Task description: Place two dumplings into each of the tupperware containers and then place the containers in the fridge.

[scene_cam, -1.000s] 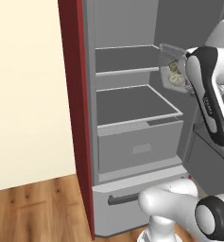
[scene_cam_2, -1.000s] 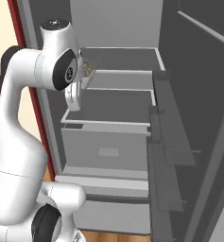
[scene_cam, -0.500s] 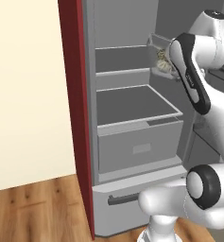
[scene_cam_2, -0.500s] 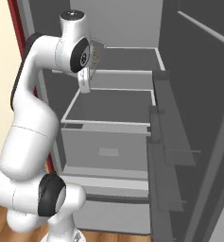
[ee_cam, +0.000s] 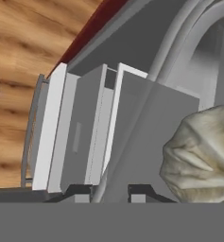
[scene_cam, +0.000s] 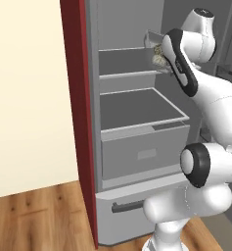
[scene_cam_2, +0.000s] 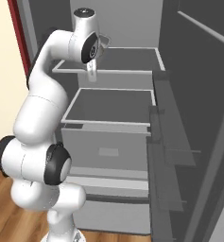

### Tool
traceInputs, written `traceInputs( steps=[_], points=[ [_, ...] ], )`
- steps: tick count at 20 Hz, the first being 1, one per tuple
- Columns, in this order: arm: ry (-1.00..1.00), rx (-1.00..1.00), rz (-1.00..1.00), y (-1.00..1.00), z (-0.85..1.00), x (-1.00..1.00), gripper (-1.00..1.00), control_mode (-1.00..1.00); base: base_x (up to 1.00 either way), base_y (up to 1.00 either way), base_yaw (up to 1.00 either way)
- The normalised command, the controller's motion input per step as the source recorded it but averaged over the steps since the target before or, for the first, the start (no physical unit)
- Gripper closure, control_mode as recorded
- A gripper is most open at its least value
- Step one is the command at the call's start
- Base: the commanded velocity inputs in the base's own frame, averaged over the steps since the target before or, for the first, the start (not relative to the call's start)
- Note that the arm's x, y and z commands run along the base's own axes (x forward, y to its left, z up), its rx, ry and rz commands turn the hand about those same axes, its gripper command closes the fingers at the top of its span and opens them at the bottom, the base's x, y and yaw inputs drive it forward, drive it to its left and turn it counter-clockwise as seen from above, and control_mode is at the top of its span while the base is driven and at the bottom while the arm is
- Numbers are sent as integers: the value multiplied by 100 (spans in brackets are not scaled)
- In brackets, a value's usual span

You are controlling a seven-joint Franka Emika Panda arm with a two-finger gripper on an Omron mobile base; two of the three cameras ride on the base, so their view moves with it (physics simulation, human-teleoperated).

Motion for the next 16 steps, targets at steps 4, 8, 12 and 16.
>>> traceInputs(
  steps=[4,8,12,16],
  points=[
    [0,0,0,0,0,79,100,-100,0,0,0],
    [0,0,0,0,-1,69,100,-100,0,0,0],
    [0,0,0,0,-15,52,100,-100,0,0,0],
    [0,0,2,0,-29,31,100,-100,0,0,0]
  ],
)
